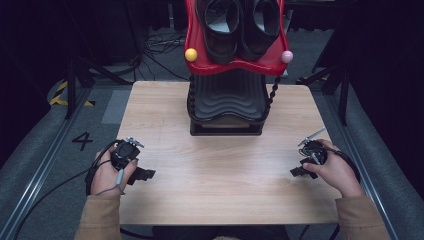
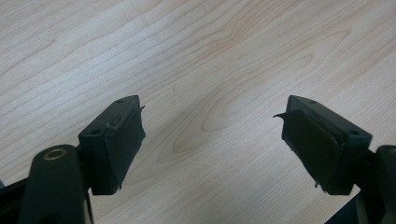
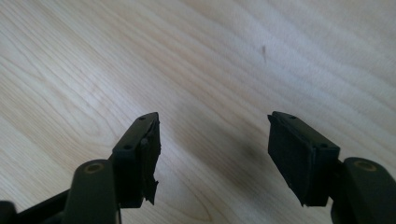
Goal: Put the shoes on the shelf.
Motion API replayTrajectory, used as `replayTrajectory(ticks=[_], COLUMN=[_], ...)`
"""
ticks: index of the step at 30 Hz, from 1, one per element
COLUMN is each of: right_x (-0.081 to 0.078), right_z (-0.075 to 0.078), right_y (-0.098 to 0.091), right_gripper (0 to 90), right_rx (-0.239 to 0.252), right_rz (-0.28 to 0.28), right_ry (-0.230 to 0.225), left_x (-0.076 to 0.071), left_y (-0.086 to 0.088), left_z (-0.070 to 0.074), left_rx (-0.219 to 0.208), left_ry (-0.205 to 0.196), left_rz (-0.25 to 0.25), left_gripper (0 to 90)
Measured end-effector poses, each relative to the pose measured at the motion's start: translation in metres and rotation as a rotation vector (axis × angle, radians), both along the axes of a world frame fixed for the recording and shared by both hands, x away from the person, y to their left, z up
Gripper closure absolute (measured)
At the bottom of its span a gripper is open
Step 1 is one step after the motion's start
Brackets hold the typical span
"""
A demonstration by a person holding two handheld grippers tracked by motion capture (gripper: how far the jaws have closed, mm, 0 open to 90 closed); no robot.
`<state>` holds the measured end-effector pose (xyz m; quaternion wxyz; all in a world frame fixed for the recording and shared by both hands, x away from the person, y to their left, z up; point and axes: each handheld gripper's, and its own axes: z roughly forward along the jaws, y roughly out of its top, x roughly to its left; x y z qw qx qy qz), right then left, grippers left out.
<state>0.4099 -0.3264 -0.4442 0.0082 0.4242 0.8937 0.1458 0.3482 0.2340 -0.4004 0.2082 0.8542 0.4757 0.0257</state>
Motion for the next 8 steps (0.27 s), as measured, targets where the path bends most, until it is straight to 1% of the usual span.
replayTrajectory(ticks=[2,4,5,6,8], right_x=[-0.0009,-0.0029,-0.0029,-0.004,-0.0047], right_z=[-0.0033,-0.0055,-0.0055,-0.0054,-0.0054], right_y=[-0.0002,-0.0008,-0.0008,-0.0028,-0.0042], right_gripper=[34.5,34.0,34.0,33.7,33.6], right_rx=[-0.015,-0.02,-0.02,-0.025,-0.025], right_rz=[0.011,0.024,0.024,0.032,0.031], right_ry=[0.017,0.03,0.03,0.028,0.028], left_x=[0.0004,0.0008,0.0011,0.0023,0.0036], left_y=[-0.0012,-0.0028,-0.004,-0.0044,-0.0065], left_z=[-0.0011,-0.0019,-0.0024,-0.0027,-0.0039], left_rx=[0.011,0.013,0.014,0.023,0.03], left_ry=[0.006,0.016,0.02,0.02,0.025], left_rz=[-0.012,-0.019,-0.018,-0.033,-0.038], left_gripper=[21.1,21.1,21.1,21.1,21.1])
